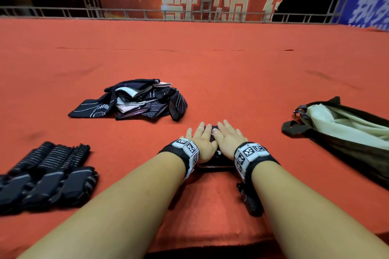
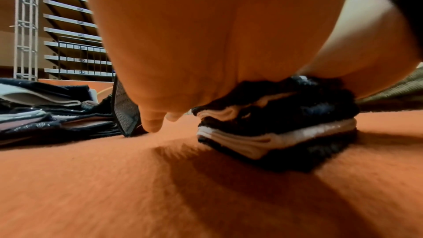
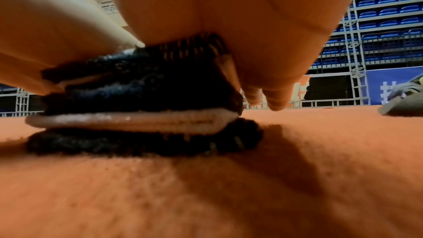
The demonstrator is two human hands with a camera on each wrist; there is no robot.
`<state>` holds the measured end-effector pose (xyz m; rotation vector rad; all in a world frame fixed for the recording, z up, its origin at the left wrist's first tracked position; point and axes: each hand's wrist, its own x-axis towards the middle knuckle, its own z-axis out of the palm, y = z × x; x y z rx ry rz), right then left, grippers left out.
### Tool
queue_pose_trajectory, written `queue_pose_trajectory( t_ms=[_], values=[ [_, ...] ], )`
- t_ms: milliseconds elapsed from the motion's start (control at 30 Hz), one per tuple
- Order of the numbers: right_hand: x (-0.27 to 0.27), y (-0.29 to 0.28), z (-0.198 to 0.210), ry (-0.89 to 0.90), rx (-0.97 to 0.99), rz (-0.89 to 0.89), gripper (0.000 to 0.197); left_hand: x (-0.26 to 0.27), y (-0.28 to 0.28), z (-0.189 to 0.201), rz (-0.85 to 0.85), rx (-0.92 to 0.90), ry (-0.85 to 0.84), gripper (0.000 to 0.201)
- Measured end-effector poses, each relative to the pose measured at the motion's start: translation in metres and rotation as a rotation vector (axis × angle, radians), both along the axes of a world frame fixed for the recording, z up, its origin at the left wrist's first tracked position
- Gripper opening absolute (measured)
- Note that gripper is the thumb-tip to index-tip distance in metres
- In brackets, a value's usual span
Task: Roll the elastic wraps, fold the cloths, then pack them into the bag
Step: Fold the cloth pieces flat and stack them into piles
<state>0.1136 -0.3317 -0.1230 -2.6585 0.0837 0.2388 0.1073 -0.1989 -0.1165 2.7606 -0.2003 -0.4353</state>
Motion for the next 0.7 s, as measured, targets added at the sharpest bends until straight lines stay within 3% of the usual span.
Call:
queue_pose_trajectory(
  t_ms=[233,500,700],
  values=[
    [0.015,-0.006,-0.014,0.05,0.067,0.033,0.081,-0.003,0.005,0.001,-0.034,-0.143,0.055,0.07],
    [-0.004,0.005,-0.004,0.011,-0.111,-0.034,0.061,-0.011,0.02,0.012,-0.069,-0.198,0.126,0.083],
    [-0.011,0.021,0.017,0.012,-0.397,-0.088,0.061,-0.029,0.083,0.027,-0.091,-0.046,0.045,0.082]
  ],
)
